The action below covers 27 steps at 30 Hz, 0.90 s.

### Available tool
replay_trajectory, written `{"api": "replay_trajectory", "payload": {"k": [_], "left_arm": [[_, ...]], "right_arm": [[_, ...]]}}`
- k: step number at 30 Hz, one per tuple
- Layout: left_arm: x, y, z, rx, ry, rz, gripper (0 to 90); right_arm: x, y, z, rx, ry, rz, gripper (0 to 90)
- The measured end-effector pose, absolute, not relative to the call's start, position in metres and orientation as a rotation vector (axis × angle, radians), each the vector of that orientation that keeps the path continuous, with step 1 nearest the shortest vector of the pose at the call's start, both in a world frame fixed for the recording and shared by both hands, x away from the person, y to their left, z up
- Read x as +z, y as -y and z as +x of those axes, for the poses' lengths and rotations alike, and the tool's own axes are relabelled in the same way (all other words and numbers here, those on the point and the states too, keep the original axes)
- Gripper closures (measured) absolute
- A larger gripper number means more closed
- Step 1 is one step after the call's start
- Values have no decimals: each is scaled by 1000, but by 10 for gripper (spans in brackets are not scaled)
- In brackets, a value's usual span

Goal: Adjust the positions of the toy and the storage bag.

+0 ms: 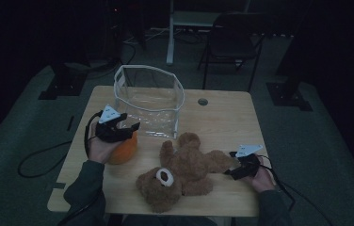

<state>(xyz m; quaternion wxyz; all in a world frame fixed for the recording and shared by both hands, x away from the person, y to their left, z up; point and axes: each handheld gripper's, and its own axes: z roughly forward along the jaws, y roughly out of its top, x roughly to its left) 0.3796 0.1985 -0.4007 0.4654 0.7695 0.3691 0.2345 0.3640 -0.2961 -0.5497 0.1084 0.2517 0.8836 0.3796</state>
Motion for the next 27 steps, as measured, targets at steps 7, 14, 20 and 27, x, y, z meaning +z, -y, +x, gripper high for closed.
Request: {"api": "replay_trajectory", "payload": {"k": [7,14,20,27], "left_arm": [[-385,-168,394,538,-825,1898,340],[-377,-143,411,503,-775,1916,340],[-377,-119,426,467,-745,1958,354],[-379,-93,436,437,-706,2019,402]], "right_arm": [[-550,296,364,1117,-2599,740,126],[-550,296,364,1117,-2599,739,126],[-550,296,364,1117,-2599,740,126],[-550,296,364,1117,-2601,742,126]]}}
